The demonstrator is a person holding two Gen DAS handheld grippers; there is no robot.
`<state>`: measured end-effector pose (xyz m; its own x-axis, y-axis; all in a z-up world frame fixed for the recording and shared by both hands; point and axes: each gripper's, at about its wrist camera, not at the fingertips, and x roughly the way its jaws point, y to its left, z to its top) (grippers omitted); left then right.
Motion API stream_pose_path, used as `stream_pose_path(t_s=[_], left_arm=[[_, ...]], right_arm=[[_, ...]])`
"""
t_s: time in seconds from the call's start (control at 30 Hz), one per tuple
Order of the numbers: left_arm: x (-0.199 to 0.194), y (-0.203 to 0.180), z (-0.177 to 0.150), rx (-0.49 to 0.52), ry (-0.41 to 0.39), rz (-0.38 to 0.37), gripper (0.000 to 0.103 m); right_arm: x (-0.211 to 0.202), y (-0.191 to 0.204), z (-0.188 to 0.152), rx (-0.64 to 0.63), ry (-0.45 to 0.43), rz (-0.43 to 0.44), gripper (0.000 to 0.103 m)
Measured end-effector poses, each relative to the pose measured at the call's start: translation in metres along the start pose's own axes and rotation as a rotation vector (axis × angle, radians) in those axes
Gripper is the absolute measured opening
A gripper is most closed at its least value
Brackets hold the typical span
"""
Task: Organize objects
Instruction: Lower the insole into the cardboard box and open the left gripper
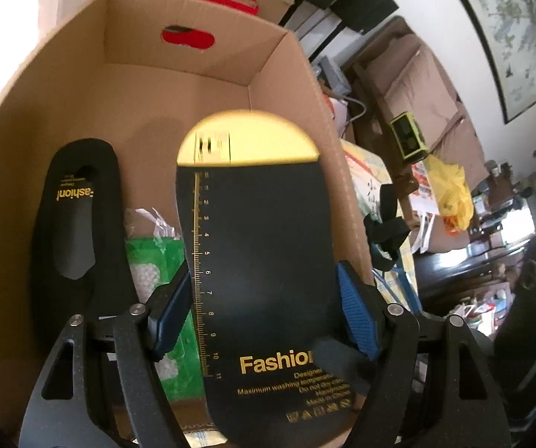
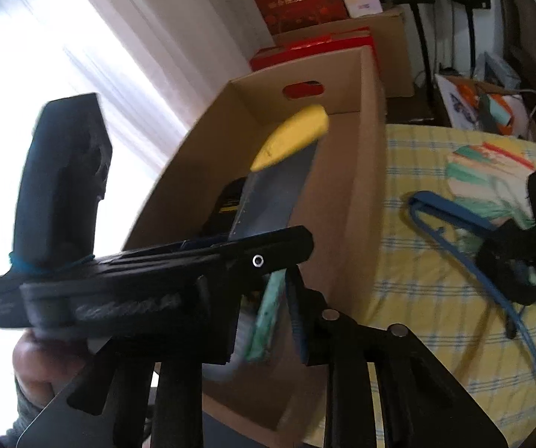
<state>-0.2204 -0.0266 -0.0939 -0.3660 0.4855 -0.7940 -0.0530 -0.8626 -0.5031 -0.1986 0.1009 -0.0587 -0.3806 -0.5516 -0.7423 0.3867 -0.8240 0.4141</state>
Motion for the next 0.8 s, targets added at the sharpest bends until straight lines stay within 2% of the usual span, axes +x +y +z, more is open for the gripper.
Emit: stream_pose_path(t_s=[0.13, 0.2, 0.27, 0.43, 0.53, 0.6, 0.73, 0.8], left_arm=[[0.007, 0.000, 0.000, -0.009, 0.023, 0.037, 0.071], [0.010, 0.001, 0.000, -0.014, 0.031, 0.047, 0.071], [0.014, 0.000, -0.002, -0.018, 0.041, 0.059, 0.071], [0.025, -0.007, -0.003, -0.019, 0.083, 0.092, 0.071], [0.030, -0.009, -0.003, -0.037, 0.113, 0.107, 0.075], [0.029, -0.007, -0.003, -0.048, 0.108, 0.116, 0.081], [0.018, -0.004, -0.005, -0.068, 0.079, 0.086, 0.084], [0.010, -0.004, -0.007, -0.064, 0.049, 0.092, 0.088]], right_arm=[[-0.020, -0.004, -0.008, -0.009, -0.019, -0.003, 0.025], [-0.035, -0.010, -0.013, 0.006, -0.037, 0.007, 0.036], [-0.051, -0.017, -0.016, 0.024, -0.071, 0.008, 0.040], [-0.078, -0.037, -0.020, 0.078, -0.119, 0.021, 0.040], [-0.090, -0.043, -0.022, 0.095, -0.141, 0.028, 0.040], [-0.097, -0.046, -0.025, 0.104, -0.154, 0.031, 0.040], [-0.104, -0.052, -0.031, 0.121, -0.166, 0.030, 0.042], [-0.105, -0.055, -0.033, 0.128, -0.168, 0.020, 0.046]])
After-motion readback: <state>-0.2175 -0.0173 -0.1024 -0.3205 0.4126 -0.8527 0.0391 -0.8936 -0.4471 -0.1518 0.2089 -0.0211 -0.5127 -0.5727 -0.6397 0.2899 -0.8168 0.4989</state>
